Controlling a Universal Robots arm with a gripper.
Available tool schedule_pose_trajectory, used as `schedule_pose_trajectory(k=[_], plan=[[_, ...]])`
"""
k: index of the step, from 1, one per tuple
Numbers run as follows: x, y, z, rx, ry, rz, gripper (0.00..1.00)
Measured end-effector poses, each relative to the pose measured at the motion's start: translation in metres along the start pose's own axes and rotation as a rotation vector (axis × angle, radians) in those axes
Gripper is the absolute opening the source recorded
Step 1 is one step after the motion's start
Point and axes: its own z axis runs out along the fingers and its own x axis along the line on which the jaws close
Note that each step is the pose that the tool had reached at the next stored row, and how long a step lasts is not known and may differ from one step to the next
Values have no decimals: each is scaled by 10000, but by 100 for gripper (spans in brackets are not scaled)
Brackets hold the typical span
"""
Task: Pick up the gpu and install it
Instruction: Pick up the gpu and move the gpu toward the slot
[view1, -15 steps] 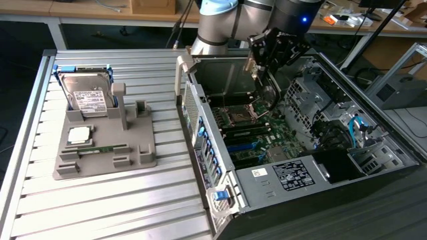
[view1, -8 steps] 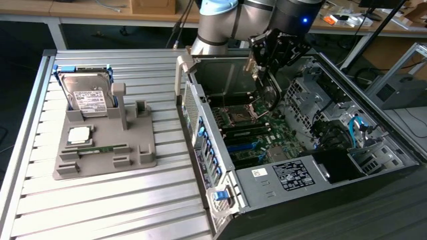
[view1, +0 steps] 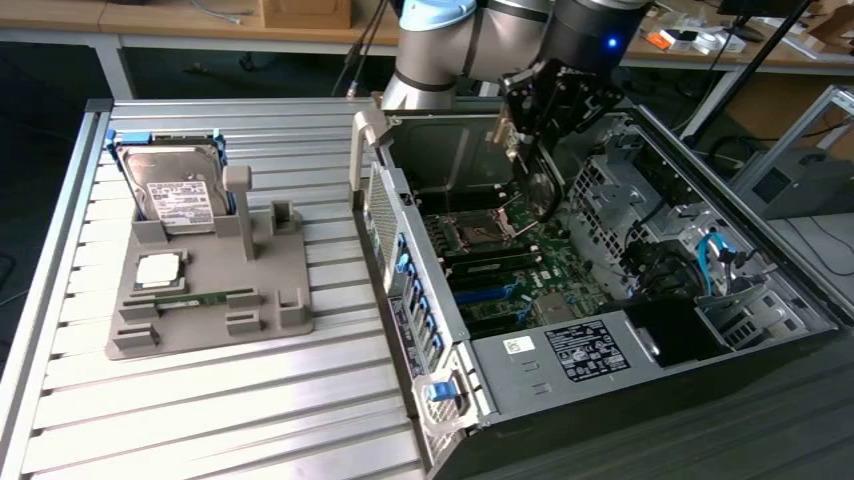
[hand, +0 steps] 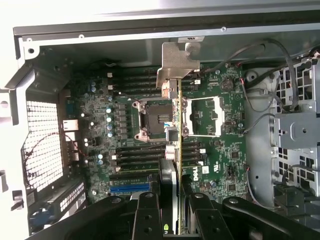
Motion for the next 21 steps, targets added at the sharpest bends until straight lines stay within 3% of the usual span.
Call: schedule_pose_trajectory(k=[21], plan=[[-122,7,75,1,0,0,27]])
